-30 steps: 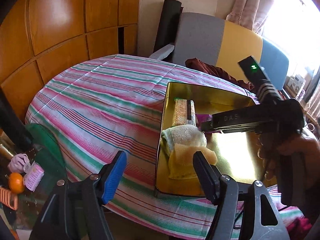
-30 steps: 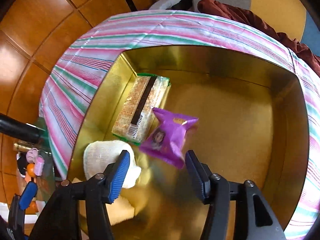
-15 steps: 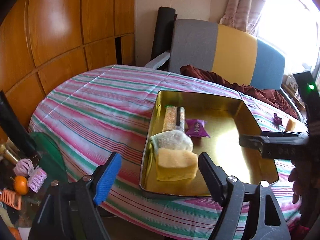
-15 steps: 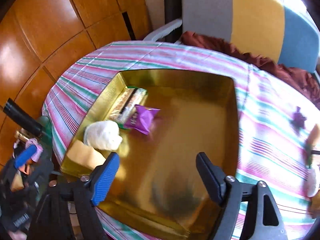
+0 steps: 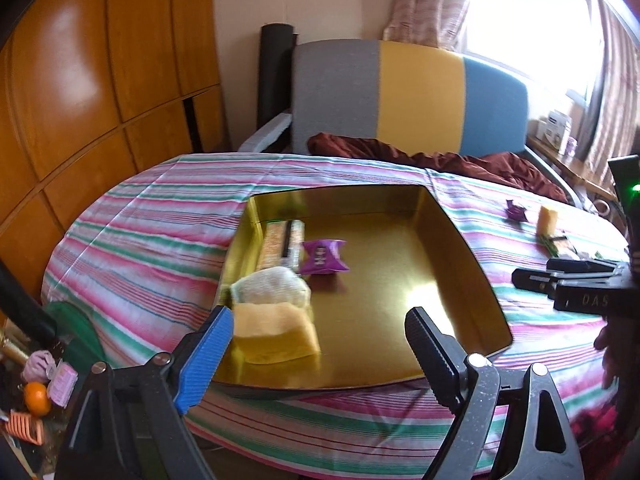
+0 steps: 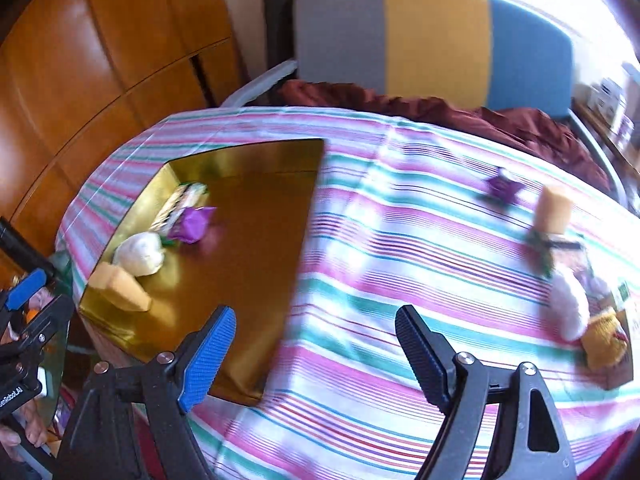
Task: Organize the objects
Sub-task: 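Withdraw both grippers from the tray toward the remaining items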
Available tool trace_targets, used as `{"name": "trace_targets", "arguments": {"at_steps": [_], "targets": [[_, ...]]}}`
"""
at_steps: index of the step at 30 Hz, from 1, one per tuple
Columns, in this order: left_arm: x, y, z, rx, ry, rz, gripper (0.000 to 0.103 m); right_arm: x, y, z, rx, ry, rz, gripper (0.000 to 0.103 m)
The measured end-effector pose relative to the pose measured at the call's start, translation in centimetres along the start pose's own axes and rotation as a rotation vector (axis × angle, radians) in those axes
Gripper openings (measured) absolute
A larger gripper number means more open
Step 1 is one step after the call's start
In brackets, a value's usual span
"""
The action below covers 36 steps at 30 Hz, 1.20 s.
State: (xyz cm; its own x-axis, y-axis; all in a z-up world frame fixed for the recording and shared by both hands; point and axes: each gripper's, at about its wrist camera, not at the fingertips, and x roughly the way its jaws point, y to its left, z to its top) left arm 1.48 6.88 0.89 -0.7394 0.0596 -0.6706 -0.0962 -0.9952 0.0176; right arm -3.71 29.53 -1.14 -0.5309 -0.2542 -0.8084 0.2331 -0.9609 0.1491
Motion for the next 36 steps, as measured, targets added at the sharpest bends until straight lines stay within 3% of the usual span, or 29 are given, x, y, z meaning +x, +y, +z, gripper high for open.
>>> {"name": "trace_targets", "arguments": {"at_steps": [8,13,18,23,25,28,32,36], "targets": [[0.3,-3.5,-0.1,0.075,0.023,-0.069,0.09,-2.5,-7.0,-0.6,0.125,-0.046,-0.115,0.084],[0.7,-6.0,-0.5,0.126,0.041,-0.118,0.091,-5.3,-13.4,-0.6,0.244,-0.094,-0.204,0.085],[1.2,-8.0,-0.8,0.171,0.062,-0.16,0.091,-8.8,-21.6,-1.3,0.451,-0.193,-0.329,0.085],[1.7,-10.0,-0.6,0.212,0.076,-0.192,0.091,-10.4,-28.8,-4.3,0.691,-0.262,-0.456,0.085],[2.0,-11.0,-0.5,0.225,0.08,-0.205,0.091,-10.5,-31.2,-6.4,0.814,-0.273,-0.452,0.085],[2.6,-12.7,0.0,0.23,0.101,-0.239,0.091,-11.2,-33.5,-8.5,0.992,-0.315,-0.361,0.085],[3.4,-15.7,0.5,0.254,0.119,-0.285,0.091,-10.4,-34.6,-9.5,1.073,-0.294,-0.281,0.085],[4.3,-18.7,1.0,0.286,0.139,-0.328,0.091,-10.0,-34.7,-9.6,1.086,-0.278,-0.263,0.085]]}}
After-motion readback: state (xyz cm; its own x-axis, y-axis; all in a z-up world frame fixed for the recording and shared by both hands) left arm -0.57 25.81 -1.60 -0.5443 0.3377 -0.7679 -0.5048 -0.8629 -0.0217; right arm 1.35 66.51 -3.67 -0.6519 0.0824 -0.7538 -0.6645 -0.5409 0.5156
